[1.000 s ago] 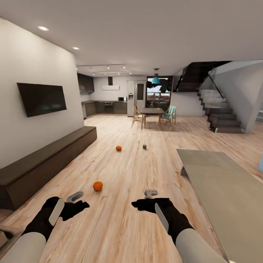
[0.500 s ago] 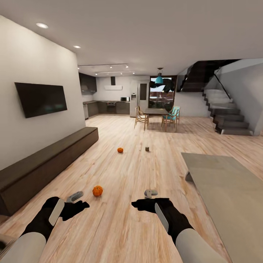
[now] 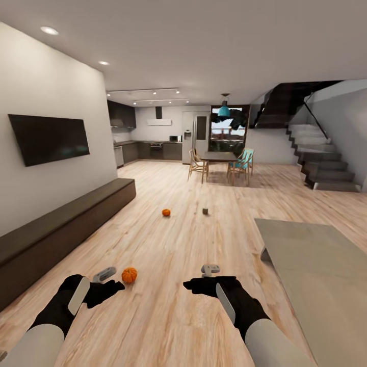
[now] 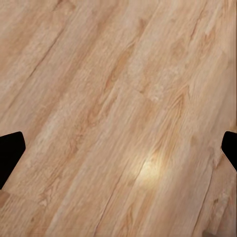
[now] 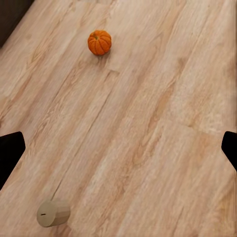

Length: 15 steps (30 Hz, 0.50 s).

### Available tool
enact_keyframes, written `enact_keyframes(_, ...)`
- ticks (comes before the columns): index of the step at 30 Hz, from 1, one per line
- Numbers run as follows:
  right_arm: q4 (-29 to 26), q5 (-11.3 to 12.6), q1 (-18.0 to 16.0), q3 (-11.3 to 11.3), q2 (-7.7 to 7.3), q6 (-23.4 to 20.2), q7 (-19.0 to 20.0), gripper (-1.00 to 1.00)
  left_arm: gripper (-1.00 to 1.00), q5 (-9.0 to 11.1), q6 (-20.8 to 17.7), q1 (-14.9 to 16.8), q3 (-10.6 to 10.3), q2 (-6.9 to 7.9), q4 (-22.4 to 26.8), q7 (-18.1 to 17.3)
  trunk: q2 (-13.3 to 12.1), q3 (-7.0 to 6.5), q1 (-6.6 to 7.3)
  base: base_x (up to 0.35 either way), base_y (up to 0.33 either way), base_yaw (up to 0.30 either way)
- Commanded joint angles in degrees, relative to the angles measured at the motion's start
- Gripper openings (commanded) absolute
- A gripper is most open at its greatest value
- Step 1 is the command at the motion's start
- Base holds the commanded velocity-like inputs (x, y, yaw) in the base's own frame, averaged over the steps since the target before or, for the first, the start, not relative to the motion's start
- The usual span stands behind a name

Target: Place each of the two pumpkins and all three candles from the living room inside a cabinet in the living room (use any cabinet), then make sure every cabinet is closed, and position the cauldron so it is next to a table in the living room.

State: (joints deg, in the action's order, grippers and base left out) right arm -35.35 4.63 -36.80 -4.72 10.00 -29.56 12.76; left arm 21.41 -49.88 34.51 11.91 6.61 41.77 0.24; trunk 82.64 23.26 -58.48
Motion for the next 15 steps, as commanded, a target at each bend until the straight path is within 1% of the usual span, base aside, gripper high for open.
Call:
enact_keyframes(1,-0.1,0.5,0.0,0.0,0.00,-0.3,-0.1,1.00,1.00,0.1,-0.3,0.0,0.1,-0.02,0.1,0.0,0.0,0.07,-0.03,0.291,-0.198,0.000)
enact_keyframes(6,-0.1,0.5,0.0,0.0,0.00,-0.3,-0.1,1.00,1.00,0.1,-0.3,0.0,0.2,-0.01,0.1,0.0,0.0,0.07,-0.03,0.299,-0.167,0.000)
enact_keyframes(15,-0.1,0.5,0.0,-0.1,0.00,-0.3,-0.1,1.00,1.00,0.1,-0.3,0.0,0.1,-0.02,0.1,0.1,0.0,0.07,-0.03,0.328,-0.100,0.000)
